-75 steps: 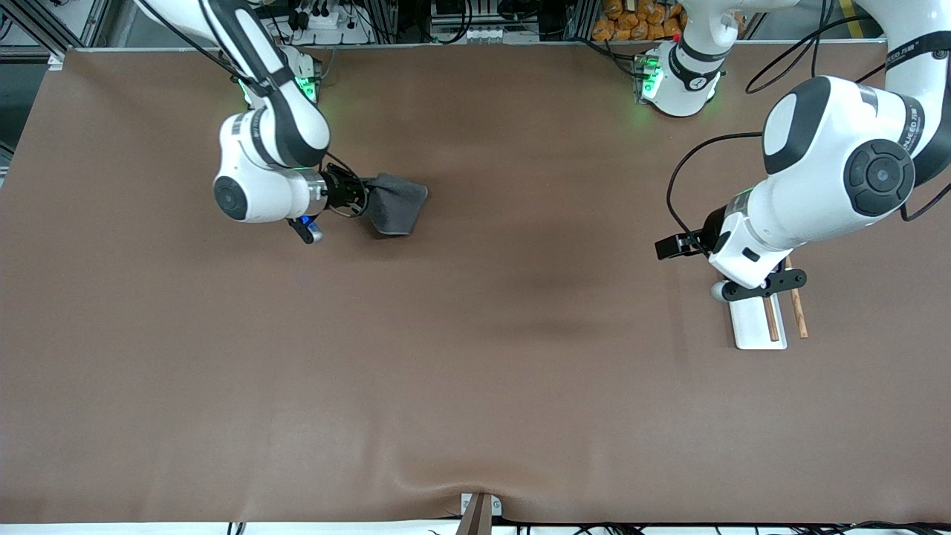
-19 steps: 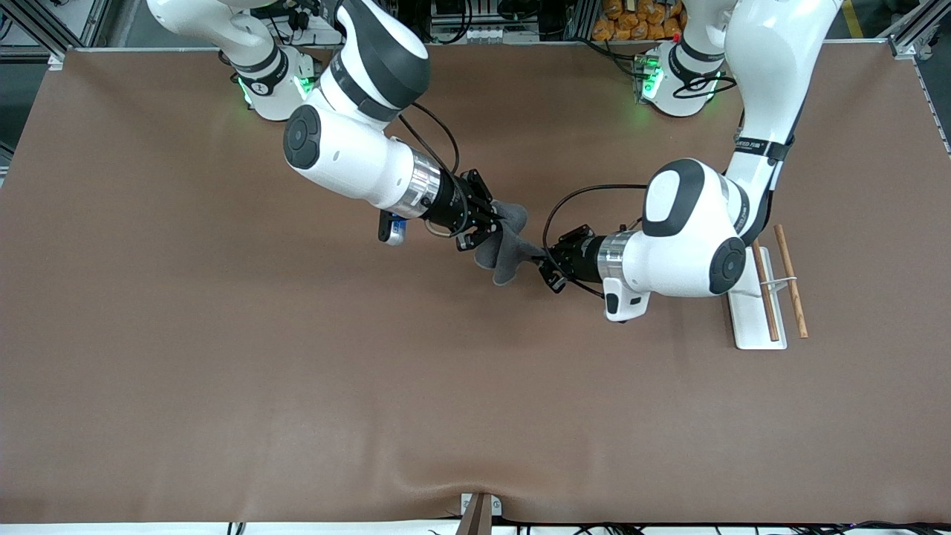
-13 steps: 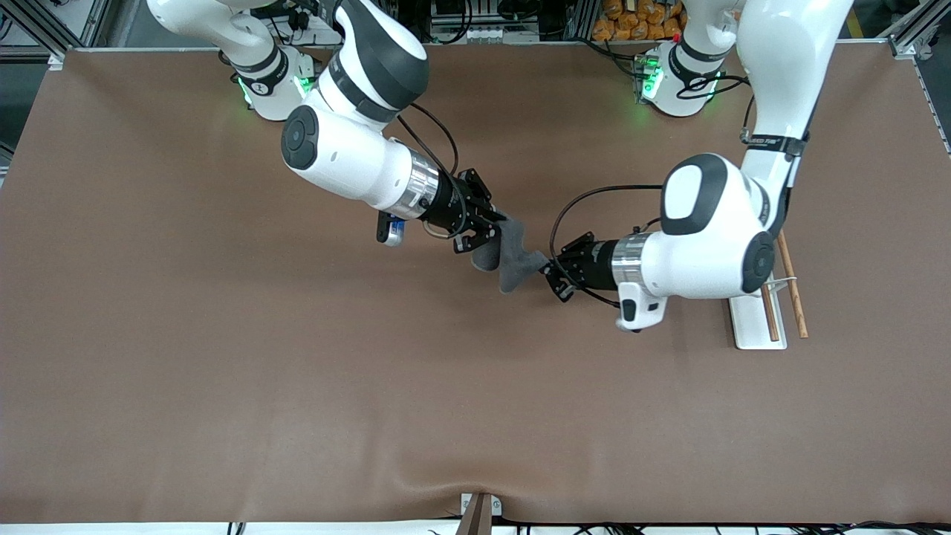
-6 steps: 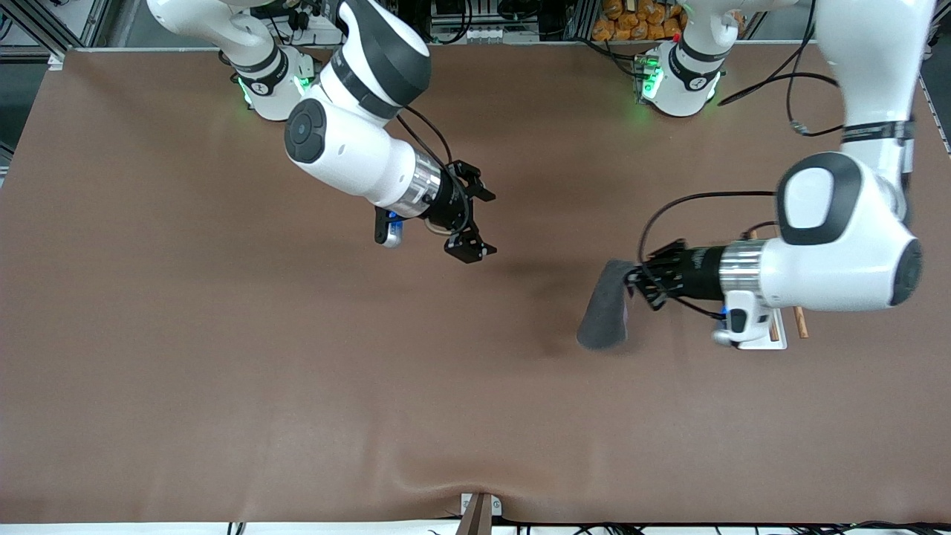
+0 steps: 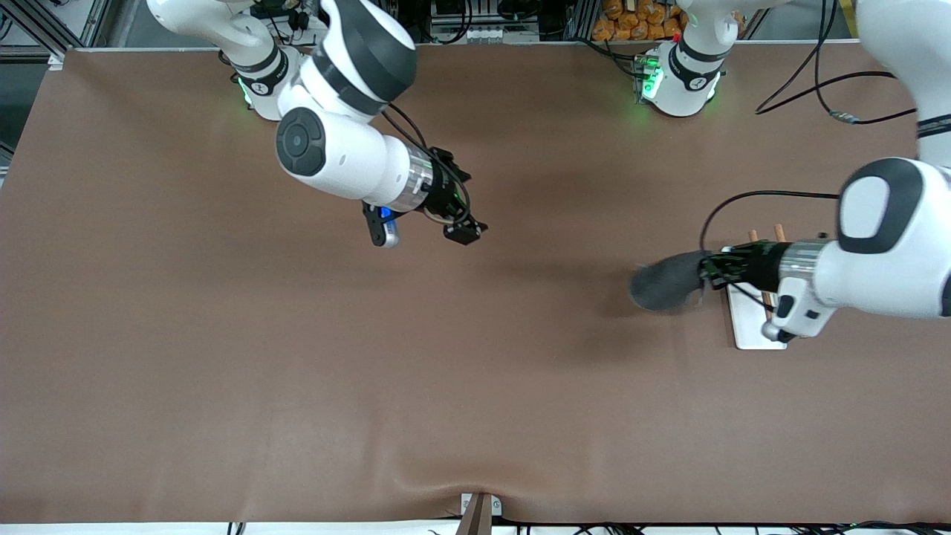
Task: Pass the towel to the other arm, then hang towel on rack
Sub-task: 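Drape the towel over the wooden dowels with the left gripper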
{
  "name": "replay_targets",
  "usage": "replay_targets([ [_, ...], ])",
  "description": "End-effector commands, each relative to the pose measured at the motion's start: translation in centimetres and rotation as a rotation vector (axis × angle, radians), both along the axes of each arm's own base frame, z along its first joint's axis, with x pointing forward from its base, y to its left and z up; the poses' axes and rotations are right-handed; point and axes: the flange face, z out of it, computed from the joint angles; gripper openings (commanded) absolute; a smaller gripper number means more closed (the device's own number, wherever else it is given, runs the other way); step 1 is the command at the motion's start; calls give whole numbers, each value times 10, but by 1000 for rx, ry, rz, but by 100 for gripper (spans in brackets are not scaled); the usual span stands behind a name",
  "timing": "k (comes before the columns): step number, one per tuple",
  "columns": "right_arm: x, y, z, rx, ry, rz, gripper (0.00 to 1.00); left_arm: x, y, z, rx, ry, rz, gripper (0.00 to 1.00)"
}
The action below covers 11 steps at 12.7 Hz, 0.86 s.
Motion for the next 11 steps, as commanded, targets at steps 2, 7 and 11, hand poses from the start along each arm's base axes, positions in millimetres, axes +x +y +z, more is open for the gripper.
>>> replay_targets([
  [2,17,-39,39,-1,17,55,100,-11,66,-8,-44,10,-109,0],
  [7,18,-74,53,-73,-78,220,100,-22,165,-9,-96,-50,-210,0],
  [11,14,-103,79,-101,-167,348,100,-26,201,-4,-113,-95,-205,0],
])
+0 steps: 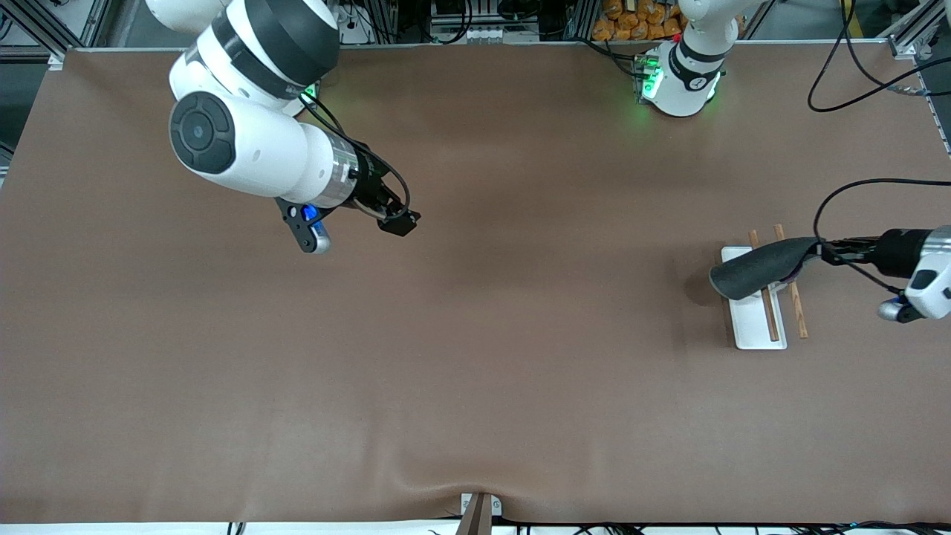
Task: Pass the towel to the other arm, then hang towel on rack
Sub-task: 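Drape the towel over the wooden dowels with the left gripper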
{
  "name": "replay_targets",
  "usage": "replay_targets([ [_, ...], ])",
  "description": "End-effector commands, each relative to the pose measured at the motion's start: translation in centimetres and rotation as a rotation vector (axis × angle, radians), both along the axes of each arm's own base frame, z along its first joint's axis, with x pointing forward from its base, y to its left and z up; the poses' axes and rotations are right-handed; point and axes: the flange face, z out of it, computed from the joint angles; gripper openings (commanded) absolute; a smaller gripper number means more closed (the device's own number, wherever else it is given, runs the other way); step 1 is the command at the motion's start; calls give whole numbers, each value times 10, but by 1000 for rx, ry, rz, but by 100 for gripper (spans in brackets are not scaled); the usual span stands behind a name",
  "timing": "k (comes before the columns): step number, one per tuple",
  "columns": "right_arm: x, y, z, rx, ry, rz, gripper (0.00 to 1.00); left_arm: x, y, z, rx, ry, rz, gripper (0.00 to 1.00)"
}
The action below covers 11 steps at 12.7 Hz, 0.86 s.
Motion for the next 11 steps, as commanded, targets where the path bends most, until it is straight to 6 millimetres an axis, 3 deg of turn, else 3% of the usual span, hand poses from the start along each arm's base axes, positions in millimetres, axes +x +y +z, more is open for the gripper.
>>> replay_targets([
  [1,-10,-28,20,-36,-35,141,100,1,14,9,-4,-40,-33,0],
  [5,-13,-68,35,-114,-101,373,100,2,66,-15,-72,-154,-130,0],
  [8,-3,-118,46,-81,-114,471,100,3,78,-26,-64,-181,-180,0],
  [11,-3,-148,53,-130,-141,610,100,3,95,-41,-100,-228,-249,0],
])
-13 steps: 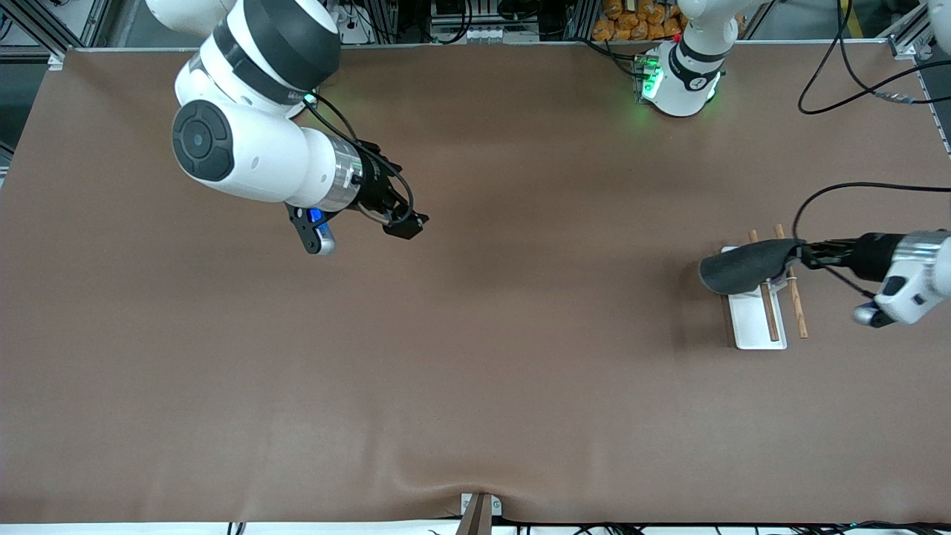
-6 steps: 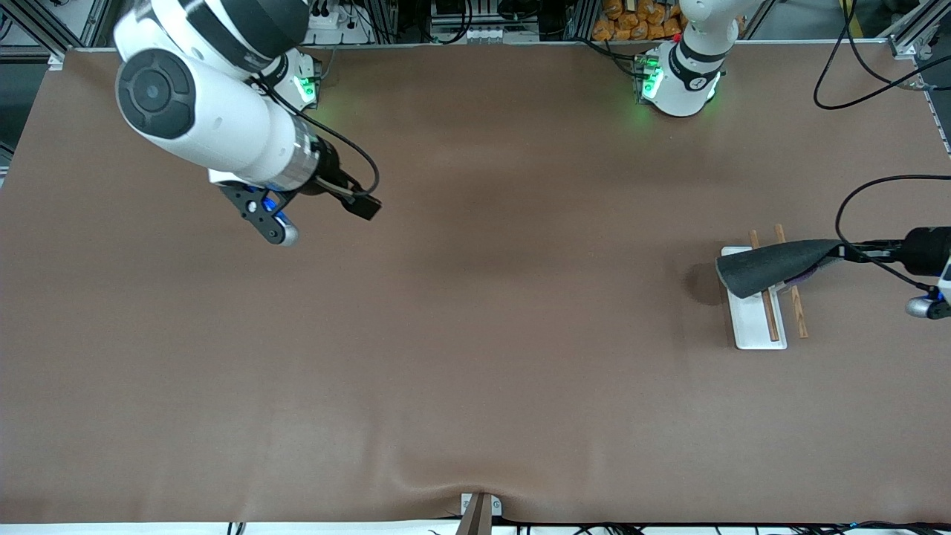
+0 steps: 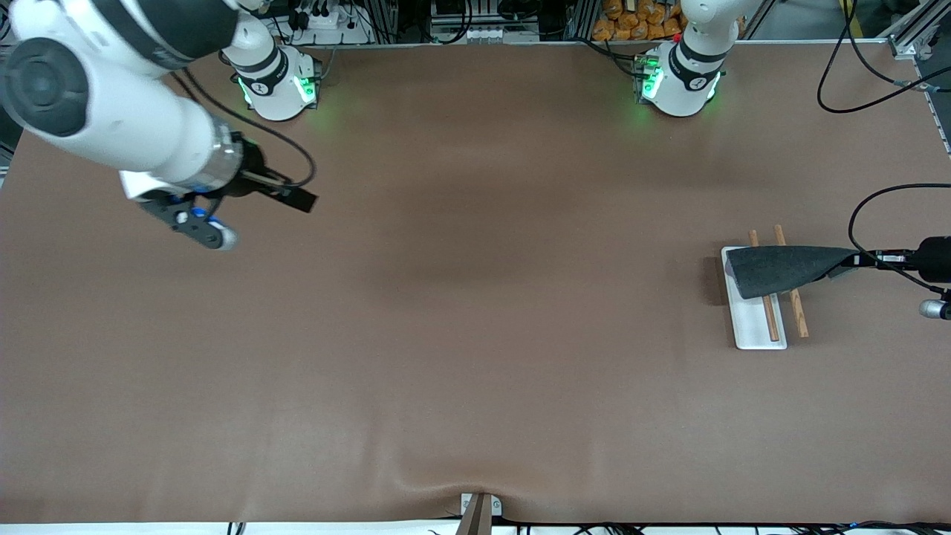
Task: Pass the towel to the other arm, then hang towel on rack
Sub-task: 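Release the towel on the rack while the right gripper retracts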
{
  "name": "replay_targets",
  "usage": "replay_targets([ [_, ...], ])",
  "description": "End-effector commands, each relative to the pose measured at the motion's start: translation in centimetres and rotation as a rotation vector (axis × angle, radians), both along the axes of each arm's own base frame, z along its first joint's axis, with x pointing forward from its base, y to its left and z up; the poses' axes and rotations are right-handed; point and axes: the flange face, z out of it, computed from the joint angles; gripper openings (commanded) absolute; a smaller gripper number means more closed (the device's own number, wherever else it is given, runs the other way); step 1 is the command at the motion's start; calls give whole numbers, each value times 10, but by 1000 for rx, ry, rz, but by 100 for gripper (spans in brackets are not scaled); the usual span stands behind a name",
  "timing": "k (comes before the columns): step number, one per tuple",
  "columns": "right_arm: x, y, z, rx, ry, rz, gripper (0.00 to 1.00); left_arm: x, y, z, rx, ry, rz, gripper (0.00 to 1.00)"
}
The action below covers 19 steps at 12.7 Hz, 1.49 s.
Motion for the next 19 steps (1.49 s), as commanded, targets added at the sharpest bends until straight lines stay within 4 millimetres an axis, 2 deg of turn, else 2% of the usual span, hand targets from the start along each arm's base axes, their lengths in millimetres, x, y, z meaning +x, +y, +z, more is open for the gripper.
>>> replay_targets([
  [1,-10,-20,12,-55,-44,147,100,4,15,-6,4,-47,-64,0],
  [3,-4,-45,15,-71,-62,231,100,4,19,-9,29,-45,-90,0],
  [4,-2,-66,20,-65,-74,286,100,4,22,-10,35,-57,-108,6],
  [5,3,-88,22,-46,-82,338,100,3,28,-13,29,-66,-117,16],
  [6,7,-109,24,-33,-91,365,100,2,31,-19,16,-71,-136,39],
  [7,12,-132,26,-20,-107,386,100,2,37,-19,12,-98,-164,85],
  [8,16,-152,27,-1,-121,442,100,1,41,-20,1,-113,-193,100],
  [10,14,-175,24,5,-158,462,100,1,42,-17,3,-122,-200,100],
  [12,-3,-184,16,6,-205,502,100,8,41,-3,25,-143,-200,100],
  [14,-16,-206,3,11,-233,534,100,8,40,9,37,-146,-209,100],
  [15,-22,-215,0,13,-238,533,100,9,34,22,43,-157,-219,100],
  [16,-29,-215,-2,11,-246,533,100,10,25,39,58,-172,-227,100],
  [17,-34,-215,-4,9,-253,533,100,13,9,62,89,-190,-227,100],
  [19,-32,-218,2,8,-261,527,100,16,-27,110,178,-211,-176,100],
])
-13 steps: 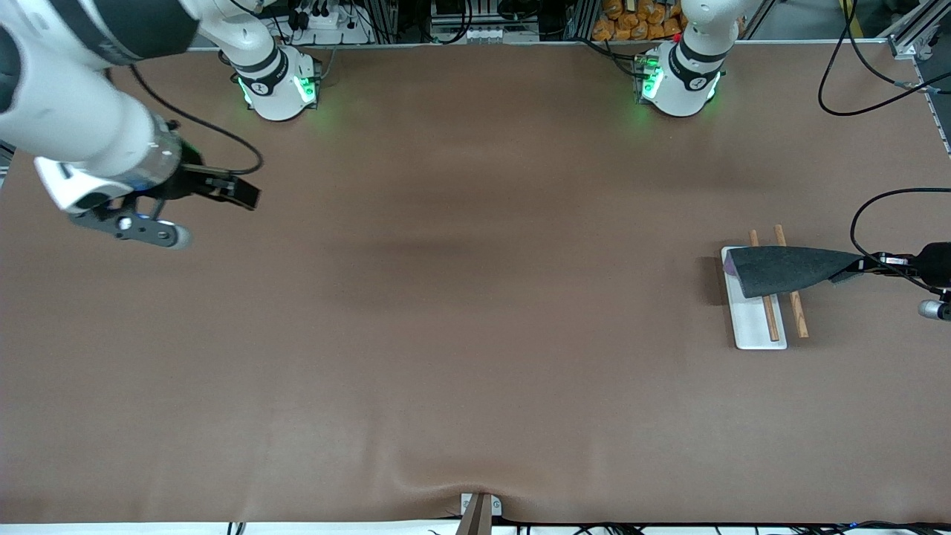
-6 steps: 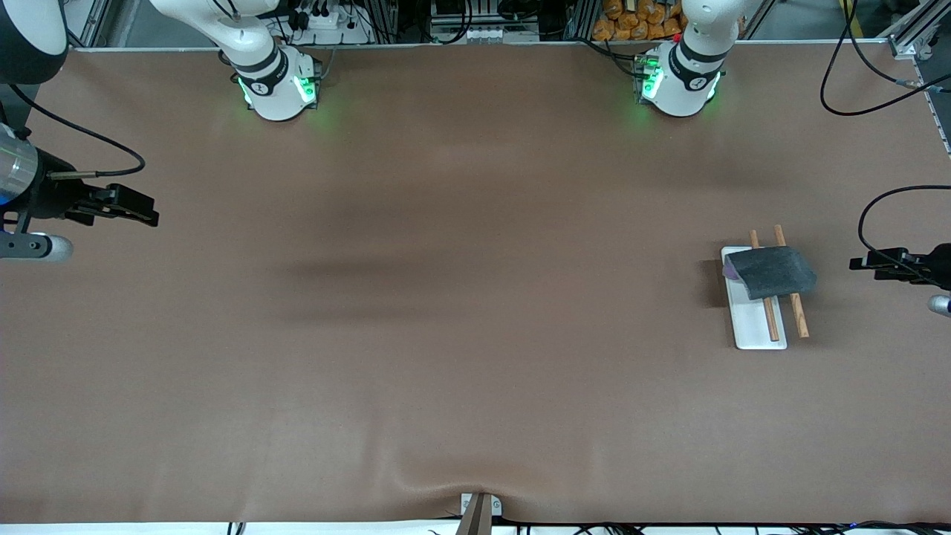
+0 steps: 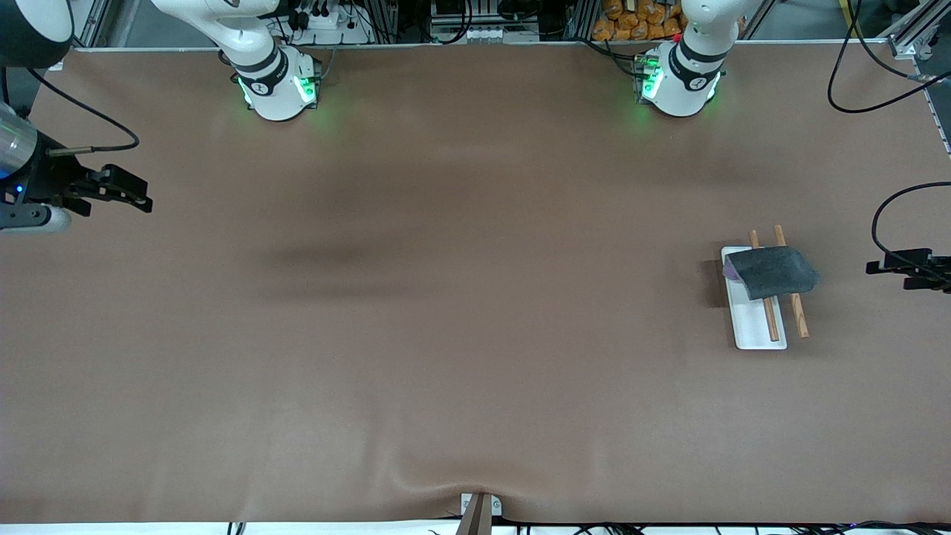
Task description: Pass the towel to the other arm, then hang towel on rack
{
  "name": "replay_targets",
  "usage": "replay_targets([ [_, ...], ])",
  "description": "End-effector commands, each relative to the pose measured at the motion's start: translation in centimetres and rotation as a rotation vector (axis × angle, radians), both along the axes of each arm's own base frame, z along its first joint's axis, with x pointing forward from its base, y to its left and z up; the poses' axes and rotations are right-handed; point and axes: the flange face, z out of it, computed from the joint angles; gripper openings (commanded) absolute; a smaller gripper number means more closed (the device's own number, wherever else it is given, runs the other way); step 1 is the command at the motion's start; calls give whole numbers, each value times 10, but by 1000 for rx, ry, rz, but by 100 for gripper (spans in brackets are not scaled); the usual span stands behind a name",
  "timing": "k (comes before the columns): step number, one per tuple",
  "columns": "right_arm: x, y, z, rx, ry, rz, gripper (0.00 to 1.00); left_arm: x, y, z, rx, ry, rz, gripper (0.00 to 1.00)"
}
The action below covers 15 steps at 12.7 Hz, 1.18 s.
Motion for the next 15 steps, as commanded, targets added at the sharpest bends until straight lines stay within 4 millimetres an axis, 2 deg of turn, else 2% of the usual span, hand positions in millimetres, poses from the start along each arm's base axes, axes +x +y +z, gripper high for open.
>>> replay_targets([
  [1,-6,-3,19,-10,-48,11,100,-5,-59,75,118,-24,71,100],
  [3,-4,0,42,-13,-56,6,100,-11,-100,106,144,3,180,100],
  [4,-5,1,55,-18,-68,8,100,-10,-128,120,157,-8,216,100],
  [6,-6,-4,68,-19,-81,0,100,-19,-174,144,211,4,327,100],
  [7,-6,-5,69,-19,-82,-3,100,-20,-191,149,214,8,349,100],
  [10,-6,-1,68,-18,-81,5,100,-27,-228,169,294,-29,339,100],
  [12,-4,-3,66,-14,-78,0,100,-29,-239,175,293,-43,315,100],
  [15,-4,7,65,-14,-76,-26,100,-35,-251,188,281,-64,291,100],
])
